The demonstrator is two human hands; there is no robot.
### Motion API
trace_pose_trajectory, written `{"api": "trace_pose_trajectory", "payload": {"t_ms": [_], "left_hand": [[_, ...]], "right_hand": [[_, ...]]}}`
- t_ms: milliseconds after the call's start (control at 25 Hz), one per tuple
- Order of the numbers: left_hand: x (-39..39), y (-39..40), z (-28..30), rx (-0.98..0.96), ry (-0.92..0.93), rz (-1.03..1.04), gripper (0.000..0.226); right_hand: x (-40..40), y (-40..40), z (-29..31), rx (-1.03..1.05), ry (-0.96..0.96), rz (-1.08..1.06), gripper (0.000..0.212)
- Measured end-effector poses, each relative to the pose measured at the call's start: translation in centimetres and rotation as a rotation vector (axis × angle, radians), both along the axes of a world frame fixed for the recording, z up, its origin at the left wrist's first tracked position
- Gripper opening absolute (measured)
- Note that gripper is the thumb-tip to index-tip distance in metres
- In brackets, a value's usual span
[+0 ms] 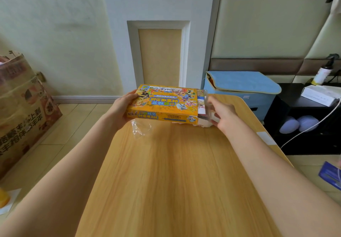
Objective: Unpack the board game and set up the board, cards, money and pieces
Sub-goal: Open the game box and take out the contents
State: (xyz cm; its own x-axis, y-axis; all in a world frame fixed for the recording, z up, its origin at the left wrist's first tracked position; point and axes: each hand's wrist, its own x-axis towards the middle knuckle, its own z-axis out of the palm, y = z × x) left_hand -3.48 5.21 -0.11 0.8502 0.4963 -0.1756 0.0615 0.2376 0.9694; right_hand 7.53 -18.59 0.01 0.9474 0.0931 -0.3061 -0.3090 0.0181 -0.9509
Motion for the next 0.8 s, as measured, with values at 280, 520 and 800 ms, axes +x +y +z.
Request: {"api": "trace_pose_trajectory", "payload": {"t_ms": [280,520,800], "left_hand": [[-0.5,1.0,0.2,-0.033,0.01,0.055,0.032],[-0.6,1.7,0.1,-0.05,0.03,0.034,0.032],[-2.8,5.0,1.5,-0.061,0.053,0.189,0.015]], "right_hand": [[0.9,-0.6,-0.1,0.051,0.017,0.231,0.046],[1.1,-1.1,0.0,0.015,-0.092,0.166,0.065],[1.9,-4.6,0.4,0.086,-0.114,0.069,0.048]]}}
